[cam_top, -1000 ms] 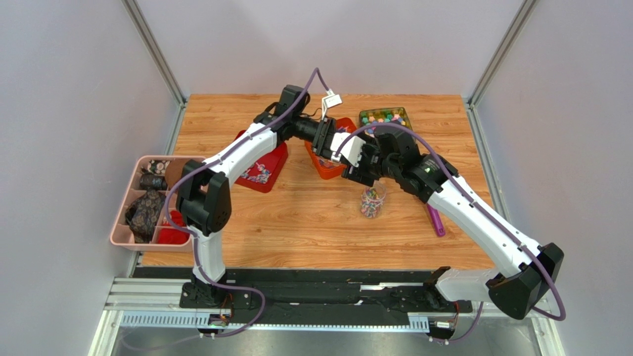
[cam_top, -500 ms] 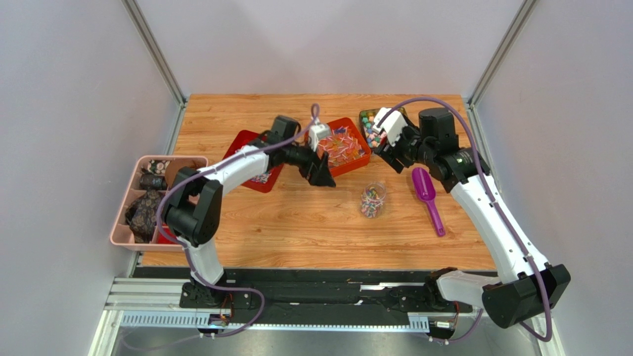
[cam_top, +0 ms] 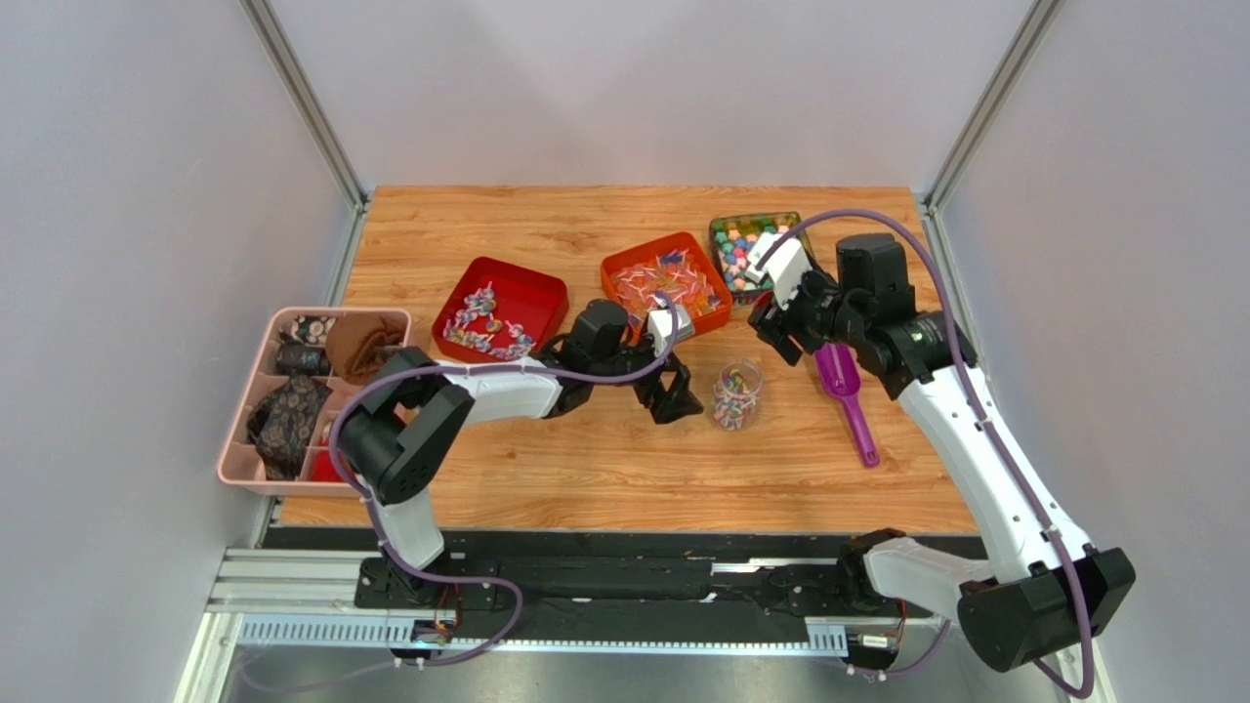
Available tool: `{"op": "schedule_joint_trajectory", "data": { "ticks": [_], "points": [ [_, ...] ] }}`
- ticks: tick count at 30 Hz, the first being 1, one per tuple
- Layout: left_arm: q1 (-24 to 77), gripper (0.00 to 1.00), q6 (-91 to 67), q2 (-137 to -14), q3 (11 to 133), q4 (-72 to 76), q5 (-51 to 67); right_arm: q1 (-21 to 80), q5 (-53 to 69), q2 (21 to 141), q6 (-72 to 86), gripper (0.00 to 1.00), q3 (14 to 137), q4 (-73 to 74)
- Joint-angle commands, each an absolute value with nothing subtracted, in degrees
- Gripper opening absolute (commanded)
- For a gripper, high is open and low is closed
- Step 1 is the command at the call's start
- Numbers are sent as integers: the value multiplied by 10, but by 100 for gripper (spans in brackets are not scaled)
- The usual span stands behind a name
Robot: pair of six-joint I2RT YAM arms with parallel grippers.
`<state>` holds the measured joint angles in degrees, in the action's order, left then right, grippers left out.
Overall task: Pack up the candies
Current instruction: Close the bottle lid on the packing bottle.
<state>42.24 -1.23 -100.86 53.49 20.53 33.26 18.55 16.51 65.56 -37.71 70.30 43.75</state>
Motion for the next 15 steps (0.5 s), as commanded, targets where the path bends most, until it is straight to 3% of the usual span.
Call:
{"op": "schedule_joint_trajectory", "data": {
  "ticks": [1, 7, 15],
  "points": [
    [441, 99, -67, -1048, 525, 350, 301, 178, 184, 625, -367, 51, 692, 410],
    [489, 99, -45, -1088, 487, 445, 251, 176, 200, 606, -368, 52, 677, 399],
    [494, 99, -38, -1140, 435, 616, 274, 175, 192, 614, -376, 52, 664, 407]
  ]
}}
